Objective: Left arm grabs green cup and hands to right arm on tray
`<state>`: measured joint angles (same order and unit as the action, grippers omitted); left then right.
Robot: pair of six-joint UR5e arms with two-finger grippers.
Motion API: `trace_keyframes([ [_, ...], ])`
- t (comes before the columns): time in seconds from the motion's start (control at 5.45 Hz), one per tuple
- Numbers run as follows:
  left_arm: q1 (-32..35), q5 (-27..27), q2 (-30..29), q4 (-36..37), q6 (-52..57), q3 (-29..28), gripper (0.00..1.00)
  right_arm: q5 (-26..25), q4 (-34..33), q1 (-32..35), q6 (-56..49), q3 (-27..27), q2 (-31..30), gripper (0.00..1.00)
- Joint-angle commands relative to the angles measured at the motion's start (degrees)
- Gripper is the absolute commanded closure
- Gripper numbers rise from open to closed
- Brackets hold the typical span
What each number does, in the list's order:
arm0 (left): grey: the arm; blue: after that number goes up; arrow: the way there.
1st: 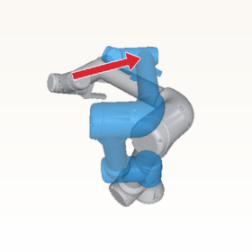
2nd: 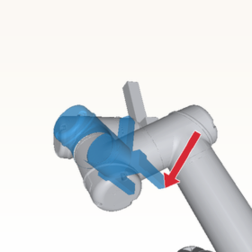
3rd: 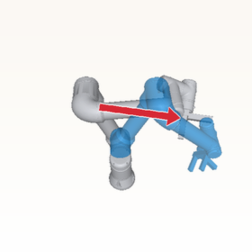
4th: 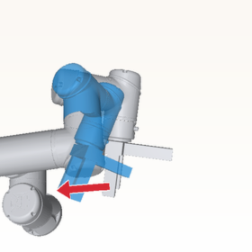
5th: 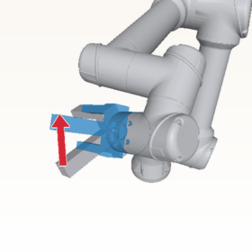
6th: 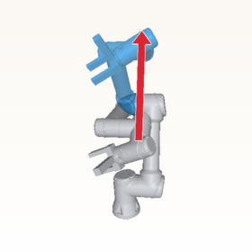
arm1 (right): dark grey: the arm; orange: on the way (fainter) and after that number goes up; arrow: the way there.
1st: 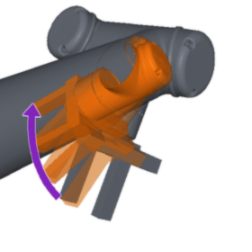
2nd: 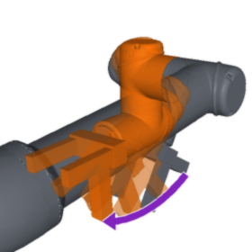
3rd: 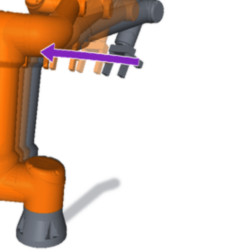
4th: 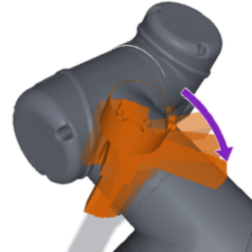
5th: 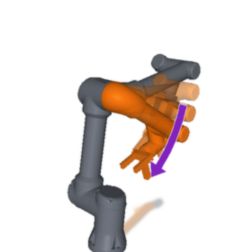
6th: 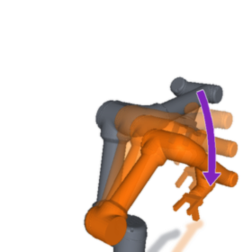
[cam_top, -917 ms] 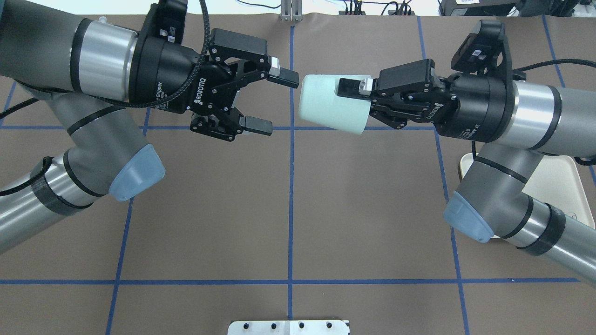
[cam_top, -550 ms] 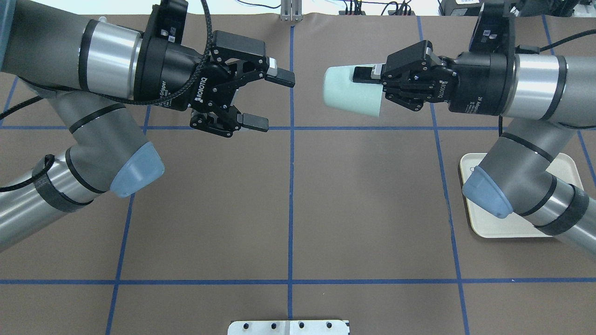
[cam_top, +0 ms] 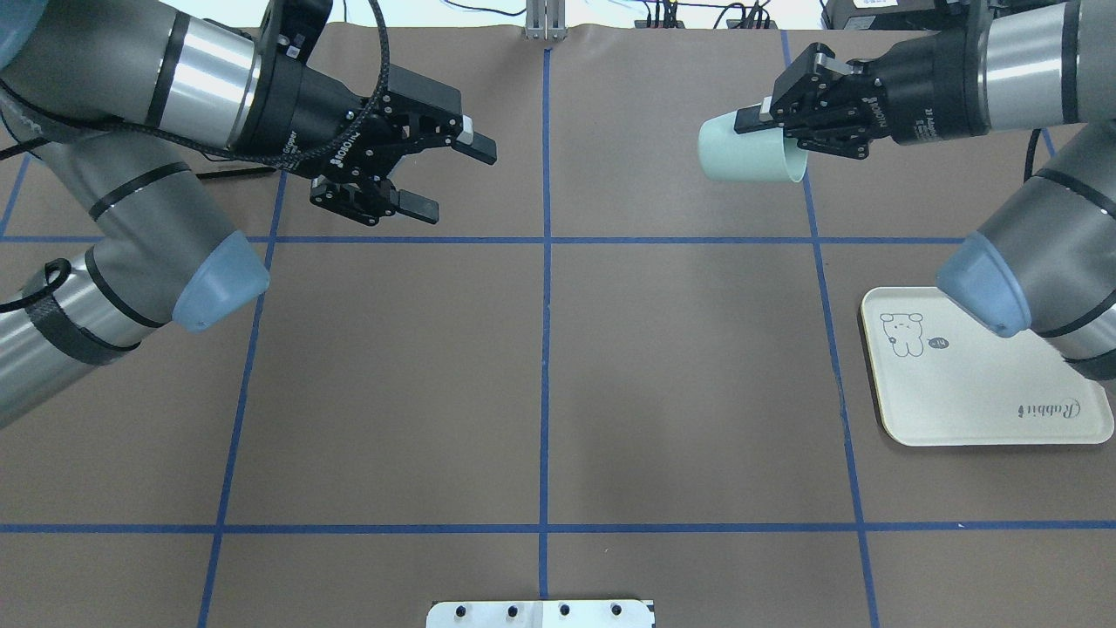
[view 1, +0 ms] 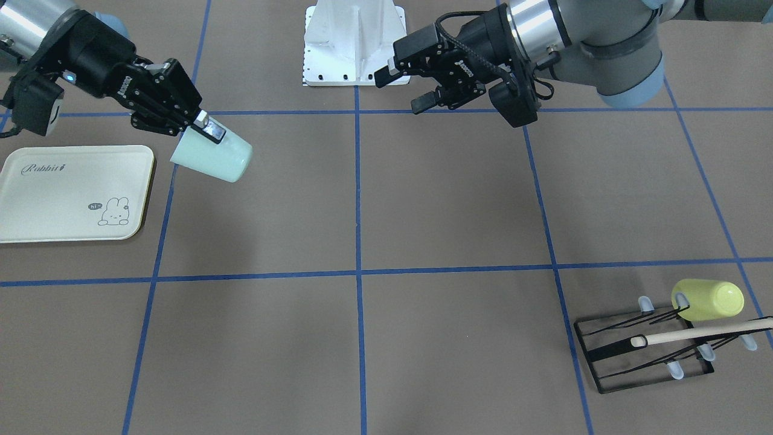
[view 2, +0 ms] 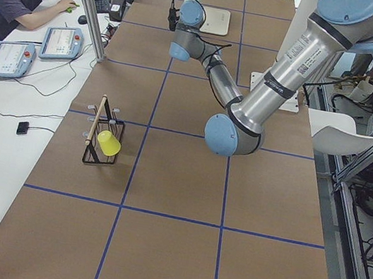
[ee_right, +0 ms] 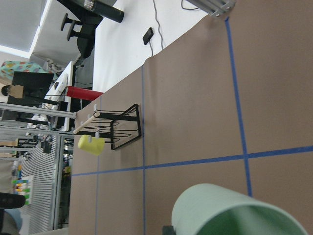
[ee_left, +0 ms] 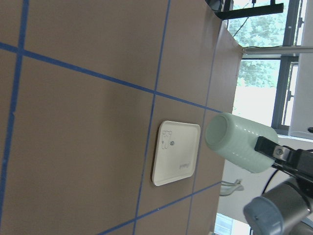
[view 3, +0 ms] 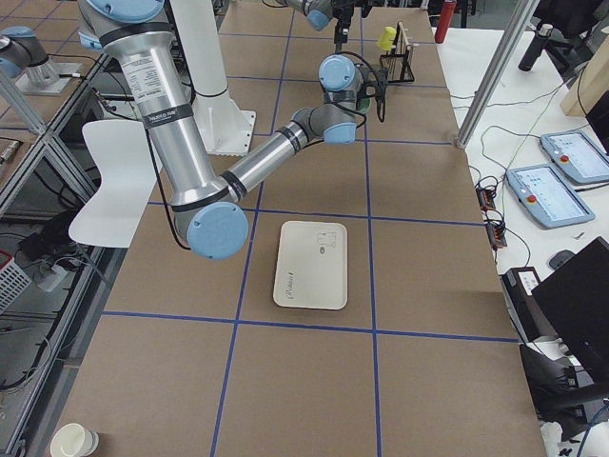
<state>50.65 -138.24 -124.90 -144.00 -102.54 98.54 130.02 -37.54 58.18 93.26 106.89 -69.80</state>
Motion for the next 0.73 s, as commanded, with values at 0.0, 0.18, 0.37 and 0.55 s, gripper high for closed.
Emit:
trace_keyframes([
  [0.0,3.12,-0.54,2.54,10.36,12.39,0.42,0.0,0.23,-12.48,2.55,-13.8,1.99,-4.08,1.0],
  [0.18,5.23,-0.19,3.78,16.93,19.41,0.77,0.0,-1.95,-18.47,3.6,-24.86,3.83,-8.55,1.0],
  [0.37,7.51,0.43,3.88,23.87,28.09,0.86,0.0,-4.49,-19.23,3.95,-31.84,3.94,-12.86,1.0],
  [0.55,9.54,1.04,4.75,30.55,35.75,0.86,0.0,-4.86,-20.72,4.92,-38.0,4.03,-15.86,1.0],
])
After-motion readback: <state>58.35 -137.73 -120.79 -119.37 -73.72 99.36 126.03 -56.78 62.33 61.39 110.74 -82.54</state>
